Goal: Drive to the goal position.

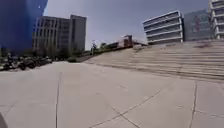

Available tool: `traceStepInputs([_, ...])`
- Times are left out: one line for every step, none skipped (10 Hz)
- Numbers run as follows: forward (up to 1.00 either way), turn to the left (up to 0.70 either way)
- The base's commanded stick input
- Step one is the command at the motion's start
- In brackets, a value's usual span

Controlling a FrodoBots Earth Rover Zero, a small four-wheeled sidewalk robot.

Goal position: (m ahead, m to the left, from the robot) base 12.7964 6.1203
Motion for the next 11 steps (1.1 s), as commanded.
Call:
traceStepInputs([1.0,0.0])
traceStepInputs([1.0,0.0])
traceStepInputs([1.0,0.4])
traceStepInputs([1.0,0.4])
traceStepInputs([1.0,0.4])
traceStepInputs([1.0,0.4])
traceStepInputs([1.0,0.4])
traceStepInputs([1.0,0.4])
traceStepInputs([1.0,0.4])
traceStepInputs([1.0,0.4])
traceStepInputs([1.0,0.4])
